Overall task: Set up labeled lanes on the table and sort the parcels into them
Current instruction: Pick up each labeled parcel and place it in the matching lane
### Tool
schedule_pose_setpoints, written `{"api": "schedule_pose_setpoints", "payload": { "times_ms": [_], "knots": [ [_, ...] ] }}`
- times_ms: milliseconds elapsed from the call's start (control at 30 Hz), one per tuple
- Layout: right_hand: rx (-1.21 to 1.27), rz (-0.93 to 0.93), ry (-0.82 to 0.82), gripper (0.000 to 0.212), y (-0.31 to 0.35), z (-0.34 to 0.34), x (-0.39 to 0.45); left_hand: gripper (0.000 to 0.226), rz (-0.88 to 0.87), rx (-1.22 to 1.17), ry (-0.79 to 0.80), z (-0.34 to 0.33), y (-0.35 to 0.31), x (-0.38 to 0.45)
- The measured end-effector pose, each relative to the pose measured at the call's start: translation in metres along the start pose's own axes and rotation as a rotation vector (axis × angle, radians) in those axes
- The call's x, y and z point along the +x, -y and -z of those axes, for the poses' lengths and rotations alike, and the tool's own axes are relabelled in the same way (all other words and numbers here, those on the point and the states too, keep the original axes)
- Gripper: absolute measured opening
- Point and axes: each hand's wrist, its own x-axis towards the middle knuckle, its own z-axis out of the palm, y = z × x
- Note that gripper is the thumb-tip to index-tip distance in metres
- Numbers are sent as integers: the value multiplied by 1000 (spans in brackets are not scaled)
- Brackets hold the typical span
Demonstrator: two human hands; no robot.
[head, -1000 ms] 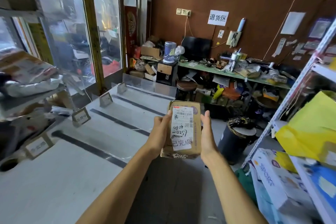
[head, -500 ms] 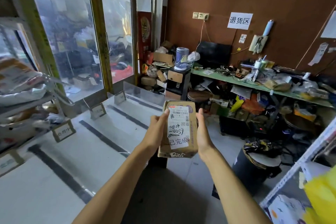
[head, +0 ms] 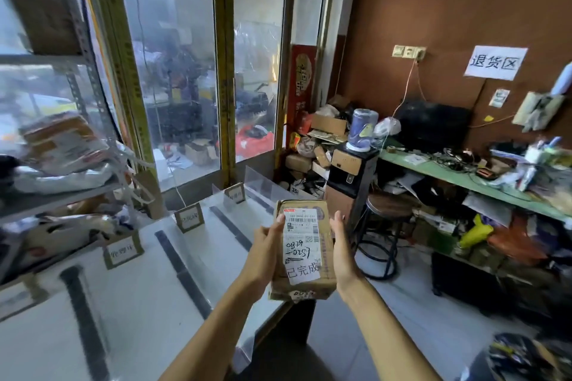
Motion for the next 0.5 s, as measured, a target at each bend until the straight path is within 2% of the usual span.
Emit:
{"api": "schedule_pose_setpoints", "payload": {
  "times_ms": [67,167,200,333,500],
  "knots": [
    [-31,-30,80,87,1,-8,31,111,11,-29,-37,9,7,29],
    [-67,-71,177,62,0,-23,78,117,29,-69,-124,24,17,68],
    [-71,-103,213,61,1,-30,92,117,38,-80,-153,30,18,78],
    [-87,-146,334,74,-13,-59,140,93,61,-134,-234,54,26,108],
    [-100,-264,450,92,-41,-104,181,90,86,-158,-374,85,45,129]
  ]
}}
